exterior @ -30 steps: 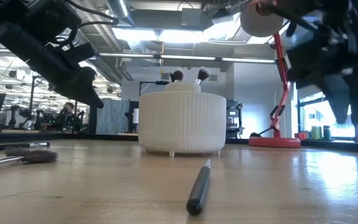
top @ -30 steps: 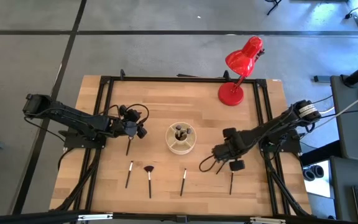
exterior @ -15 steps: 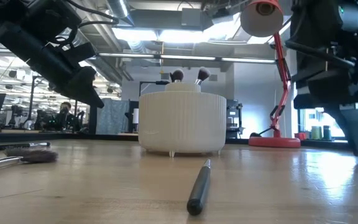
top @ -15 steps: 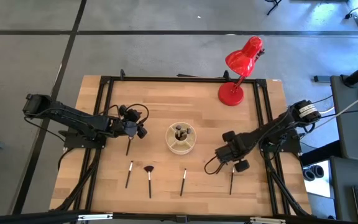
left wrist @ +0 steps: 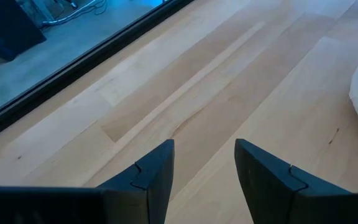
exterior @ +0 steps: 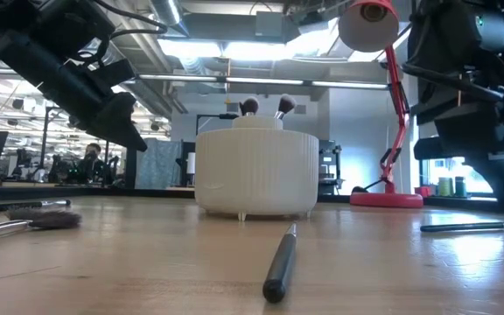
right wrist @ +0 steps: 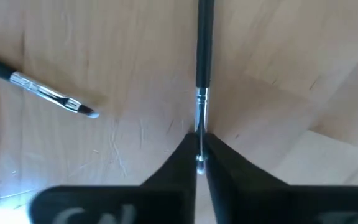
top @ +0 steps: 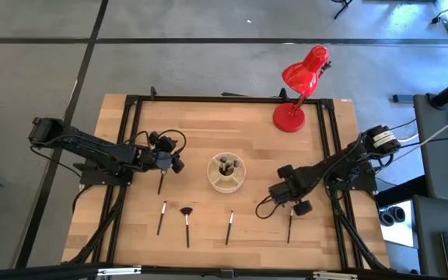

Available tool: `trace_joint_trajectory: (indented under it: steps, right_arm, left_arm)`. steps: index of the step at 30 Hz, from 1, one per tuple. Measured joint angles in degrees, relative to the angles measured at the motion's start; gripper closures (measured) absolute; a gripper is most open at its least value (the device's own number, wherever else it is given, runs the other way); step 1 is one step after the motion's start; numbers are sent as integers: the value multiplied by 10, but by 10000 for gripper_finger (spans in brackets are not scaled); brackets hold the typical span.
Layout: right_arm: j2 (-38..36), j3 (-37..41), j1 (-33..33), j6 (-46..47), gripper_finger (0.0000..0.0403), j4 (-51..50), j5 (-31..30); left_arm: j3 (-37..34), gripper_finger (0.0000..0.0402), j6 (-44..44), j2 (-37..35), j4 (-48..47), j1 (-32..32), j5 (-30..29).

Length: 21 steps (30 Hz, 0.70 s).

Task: Put items in baskets/containers
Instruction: Put the black eyeshadow brush into the white brush holder

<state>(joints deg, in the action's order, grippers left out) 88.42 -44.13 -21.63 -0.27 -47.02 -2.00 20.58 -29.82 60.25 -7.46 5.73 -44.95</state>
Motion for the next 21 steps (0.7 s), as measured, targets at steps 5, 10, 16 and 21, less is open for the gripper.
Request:
trace_joint_trajectory:
  steps: [5, 10, 16, 21]
  right_arm:
    - [2, -13, 0, -2, 385, -3, 1]
    - [3, -79, 0, -13, 392, -120, -20]
    - [11, -232, 1, -36, 399, -325, -150]
    - [66, -352, 17, -70, 401, -429, -309]
  left_arm:
    - [0, 238, 0, 0, 0, 0, 0]
    - [0, 238, 0, 0, 0, 0, 1]
    - [0, 238, 0, 0, 0, 0, -1]
    - [0, 238, 1, 0, 0, 0, -3]
